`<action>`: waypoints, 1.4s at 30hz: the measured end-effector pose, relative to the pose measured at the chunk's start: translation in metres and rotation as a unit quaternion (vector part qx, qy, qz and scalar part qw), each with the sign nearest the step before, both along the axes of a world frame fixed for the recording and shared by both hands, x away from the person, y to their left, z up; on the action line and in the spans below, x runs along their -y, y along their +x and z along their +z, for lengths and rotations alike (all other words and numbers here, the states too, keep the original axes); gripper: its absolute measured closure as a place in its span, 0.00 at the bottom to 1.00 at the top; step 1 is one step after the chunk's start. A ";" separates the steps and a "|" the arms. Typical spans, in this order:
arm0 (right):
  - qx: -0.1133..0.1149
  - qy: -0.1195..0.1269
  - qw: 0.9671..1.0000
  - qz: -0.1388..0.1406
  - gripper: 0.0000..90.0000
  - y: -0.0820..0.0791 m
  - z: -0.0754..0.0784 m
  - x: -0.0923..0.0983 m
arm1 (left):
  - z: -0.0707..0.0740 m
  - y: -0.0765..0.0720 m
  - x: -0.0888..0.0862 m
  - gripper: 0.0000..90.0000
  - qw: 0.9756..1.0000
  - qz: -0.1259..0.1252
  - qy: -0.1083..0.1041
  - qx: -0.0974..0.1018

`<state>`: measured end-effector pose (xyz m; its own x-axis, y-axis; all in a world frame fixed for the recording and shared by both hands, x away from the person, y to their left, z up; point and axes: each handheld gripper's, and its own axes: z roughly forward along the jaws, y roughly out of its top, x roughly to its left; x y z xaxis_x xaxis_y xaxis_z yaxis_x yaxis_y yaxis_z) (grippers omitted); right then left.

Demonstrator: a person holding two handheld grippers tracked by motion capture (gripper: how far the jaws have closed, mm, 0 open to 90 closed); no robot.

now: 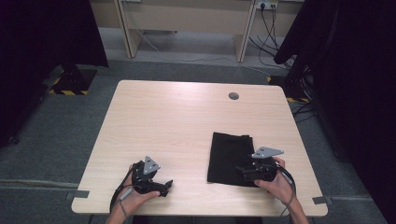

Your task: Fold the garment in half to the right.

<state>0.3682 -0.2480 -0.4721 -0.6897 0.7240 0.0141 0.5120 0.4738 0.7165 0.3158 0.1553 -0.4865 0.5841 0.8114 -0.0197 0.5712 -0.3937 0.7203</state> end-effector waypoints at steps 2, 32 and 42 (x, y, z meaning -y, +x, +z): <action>0.000 0.000 1.000 0.003 0.32 0.003 0.000 -0.005 | 0.000 0.000 0.000 0.00 1.000 0.000 0.000 0.000; 0.003 0.010 0.999 0.053 0.32 0.039 -0.003 -0.068 | 0.000 0.001 0.000 0.00 1.000 0.005 -0.001 0.000; 0.010 0.035 0.999 0.029 0.24 0.030 0.013 -0.061 | 0.000 0.001 0.000 0.00 1.000 0.006 0.000 0.001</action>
